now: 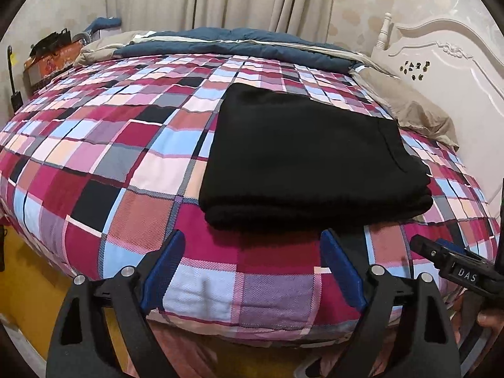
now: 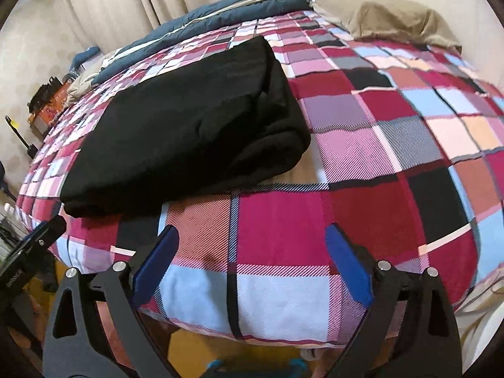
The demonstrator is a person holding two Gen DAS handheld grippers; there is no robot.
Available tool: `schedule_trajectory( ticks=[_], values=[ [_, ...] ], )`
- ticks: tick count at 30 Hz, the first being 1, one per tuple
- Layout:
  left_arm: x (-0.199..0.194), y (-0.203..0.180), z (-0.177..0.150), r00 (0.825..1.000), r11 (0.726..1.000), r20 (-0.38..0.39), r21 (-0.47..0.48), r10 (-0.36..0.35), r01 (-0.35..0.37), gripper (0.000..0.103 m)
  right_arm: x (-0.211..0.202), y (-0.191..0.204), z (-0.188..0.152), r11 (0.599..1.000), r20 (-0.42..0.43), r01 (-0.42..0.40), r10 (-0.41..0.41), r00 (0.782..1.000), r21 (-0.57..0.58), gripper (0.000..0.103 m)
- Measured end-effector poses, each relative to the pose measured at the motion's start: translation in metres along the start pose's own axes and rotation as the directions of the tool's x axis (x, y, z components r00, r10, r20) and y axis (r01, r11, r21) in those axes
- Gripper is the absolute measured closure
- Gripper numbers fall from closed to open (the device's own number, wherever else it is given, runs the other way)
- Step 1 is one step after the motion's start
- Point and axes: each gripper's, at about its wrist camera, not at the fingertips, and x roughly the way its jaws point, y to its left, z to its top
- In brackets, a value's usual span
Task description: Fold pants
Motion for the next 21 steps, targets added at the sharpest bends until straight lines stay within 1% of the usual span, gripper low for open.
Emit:
schedule_trajectory(
  ticks=[8, 14, 21],
  values=[
    [-0.001, -0.008, 0.001, 0.999, 0.999, 0.004, 0.012, 0.035, -0.035, 0.017, -0.004, 0.002, 0.000, 1.000, 0.007, -0.009, 0.009, 1.000, -0.003, 0.009],
    [-0.006, -0.011, 0.004, 0.999, 0.999, 0.024, 0.024, 0.033, -0.034, 0.017, -0.008, 0.003, 0.001, 1.000, 0.017, -0.014, 0.014, 1.000, 0.001, 0.009],
    [-0.006, -0.014, 0.004, 0.999, 0.999, 0.021, 0.028, 0.044, -0.045, 0.017, -0.009, 0.002, 0.002, 1.000, 0.025, -0.010, 0.010, 1.000, 0.011, 0.009]
  ],
)
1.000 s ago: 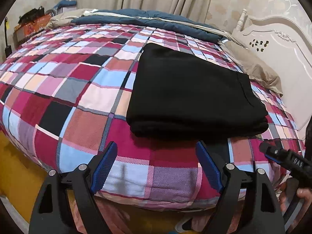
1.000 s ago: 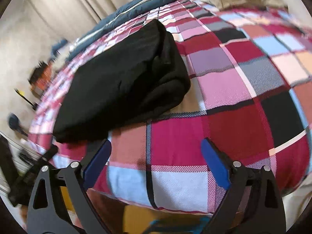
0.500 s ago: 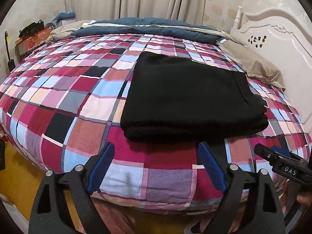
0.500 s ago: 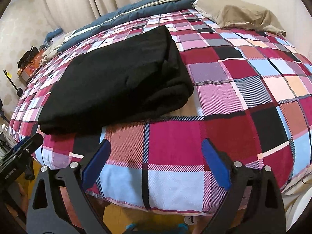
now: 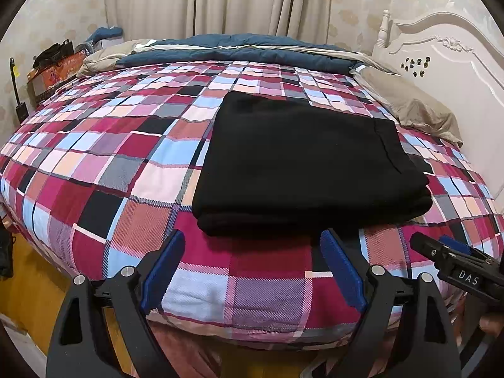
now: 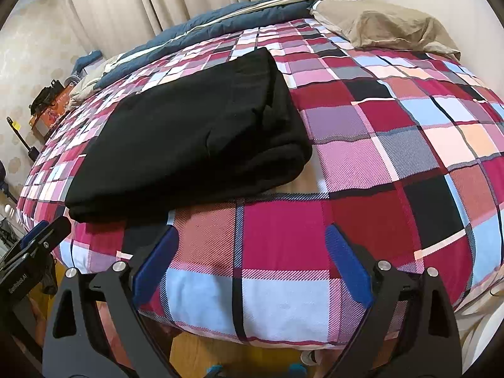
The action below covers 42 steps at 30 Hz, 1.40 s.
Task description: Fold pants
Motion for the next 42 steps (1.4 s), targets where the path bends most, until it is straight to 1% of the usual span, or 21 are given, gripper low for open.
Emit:
schedule_trajectory(
  ticks=[16, 24, 29, 34, 39, 40, 42],
  values=[
    [-0.002, 0.000, -0.001, 1.000, 1.000, 0.006, 0.001, 0.013, -0.013, 0.017, 0.001, 0.002, -0.002, 1.000, -0.008, -0.005, 0.005, 1.000, -0.005, 0.009],
    [-0.008, -0.005, 0.001, 0.999, 0.999, 0.039, 0.033, 0.029, -0.030, 0.017, 0.001, 0.007, -0.005, 1.000, -0.014, -0.016, 0.016, 1.000, -0.008, 0.009],
    [-0.008, -0.010, 0.004, 0.998, 0.997, 0.041, 0.061, 0.048, -0.051, 0.017, 0.002, 0.008, -0.006, 1.000, -0.020, -0.020, 0.020, 1.000, -0.008, 0.009],
    [-0.010, -0.014, 0.005, 0.998, 0.997, 0.048, 0.070, 0.038, -0.041, 0.017, 0.003, 0.008, -0.006, 1.000, -0.022, -0.020, 0.020, 1.000, -0.009, 0.009],
    [-0.016, -0.018, 0.007, 0.998, 0.996, 0.062, 0.088, 0.000, -0.005, 0.016, 0.003, 0.009, -0.008, 1.000, -0.025, -0.022, 0.022, 0.999, -0.006, 0.009],
    [-0.016, -0.019, 0.007, 0.998, 0.996, 0.061, 0.087, -0.006, 0.001, 0.014, 0.003, 0.008, -0.009, 1.000, -0.025, -0.024, 0.023, 0.999, -0.005, 0.009],
    [-0.017, -0.020, 0.009, 0.998, 0.997, 0.057, 0.077, -0.015, 0.011, 0.013, 0.004, 0.009, -0.010, 1.000, -0.028, -0.029, 0.029, 0.999, -0.001, 0.009]
  ],
)
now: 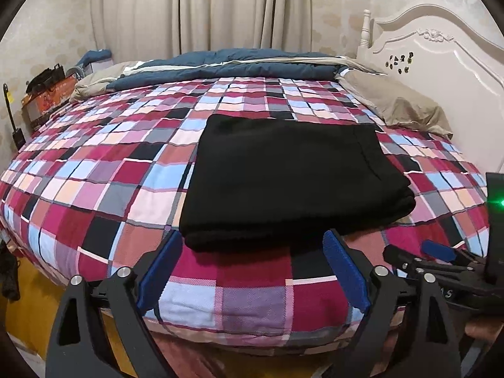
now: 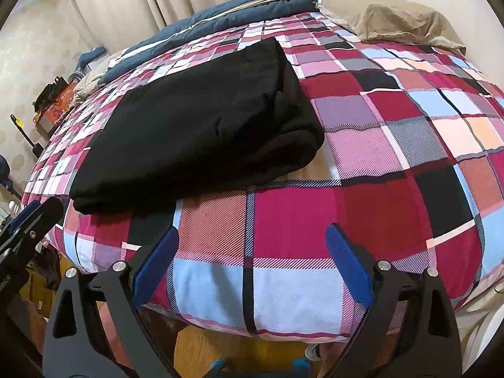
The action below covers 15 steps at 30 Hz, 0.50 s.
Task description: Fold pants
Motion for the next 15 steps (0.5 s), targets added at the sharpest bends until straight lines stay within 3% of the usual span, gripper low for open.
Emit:
schedule_trajectory(
  ticks=[2, 5, 6, 11, 15],
  values=[
    [-0.001, -0.001, 0.001, 1.000, 1.000, 0.003, -0.006, 0.019, -0.019, 0.013, 0.000, -0.001, -0.001, 1.000, -0.001, -0.004, 0.004, 1.000, 0.002, 0.009],
    [-0.005, -0.002, 0.001, 0.987, 0.988, 0.056, -0.006, 0.154, -0.154, 0.013, 0.001, -0.002, -0.001, 1.000, -0.001, -0.011, 0.011, 1.000, 0.004, 0.009],
    [-0.008, -0.001, 0.002, 0.981, 0.986, 0.091, -0.015, 0.169, -0.168, 0.013, 0.001, -0.002, -0.002, 1.000, 0.000, -0.016, 0.016, 1.000, 0.007, 0.009],
    [-0.001, 0.016, 0.025, 0.996, 0.999, 0.092, -0.048, 0.006, -0.002, 0.013, -0.005, -0.006, 0.004, 0.999, -0.001, -0.044, 0.044, 0.999, 0.015, 0.009],
    [0.028, 0.052, 0.055, 0.996, 0.998, 0.084, -0.050, 0.034, -0.030, 0.013, -0.023, -0.012, 0.033, 0.996, 0.035, -0.087, 0.086, 0.996, 0.005, 0.009]
  ],
)
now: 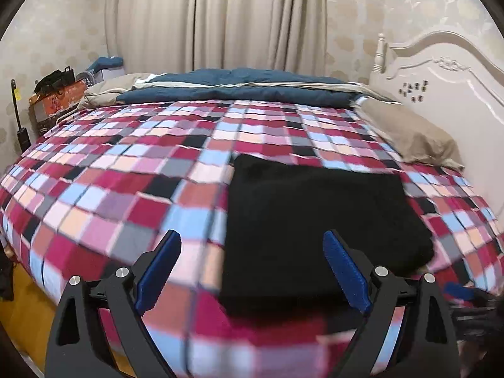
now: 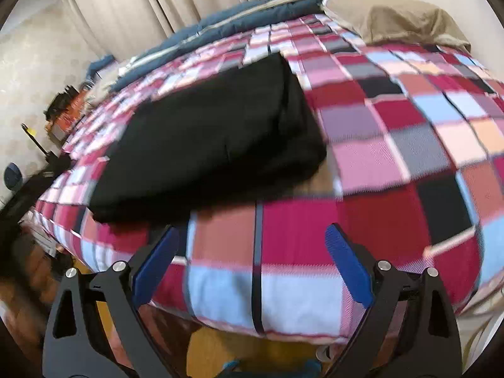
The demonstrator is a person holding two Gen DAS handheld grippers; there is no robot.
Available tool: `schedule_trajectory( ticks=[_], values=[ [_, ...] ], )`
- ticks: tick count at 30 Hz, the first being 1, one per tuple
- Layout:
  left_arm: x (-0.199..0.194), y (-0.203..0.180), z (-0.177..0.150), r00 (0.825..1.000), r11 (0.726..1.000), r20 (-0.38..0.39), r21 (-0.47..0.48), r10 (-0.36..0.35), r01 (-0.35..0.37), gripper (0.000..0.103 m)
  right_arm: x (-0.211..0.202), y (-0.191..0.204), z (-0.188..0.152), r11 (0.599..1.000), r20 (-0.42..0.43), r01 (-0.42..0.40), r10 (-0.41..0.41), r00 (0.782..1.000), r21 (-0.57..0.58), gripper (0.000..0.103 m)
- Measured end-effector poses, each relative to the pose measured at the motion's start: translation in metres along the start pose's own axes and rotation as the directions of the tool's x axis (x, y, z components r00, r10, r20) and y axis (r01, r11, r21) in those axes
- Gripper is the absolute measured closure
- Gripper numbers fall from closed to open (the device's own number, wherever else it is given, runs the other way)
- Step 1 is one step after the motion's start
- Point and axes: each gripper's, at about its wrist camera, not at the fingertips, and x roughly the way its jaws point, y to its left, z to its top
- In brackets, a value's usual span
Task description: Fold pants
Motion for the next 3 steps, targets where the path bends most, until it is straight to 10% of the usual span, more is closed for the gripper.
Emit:
schedule_trajectory(
  ticks=[3],
  values=[
    [0.050, 0.047, 0.030, 0.996, 0.995, -0.023, -0.043, 0.087, -0.088, 0.013, 0.000, -0.012, 0.051, 1.000, 0.052, -0.007, 0.008, 0.999, -0.022, 0.008]
  ],
)
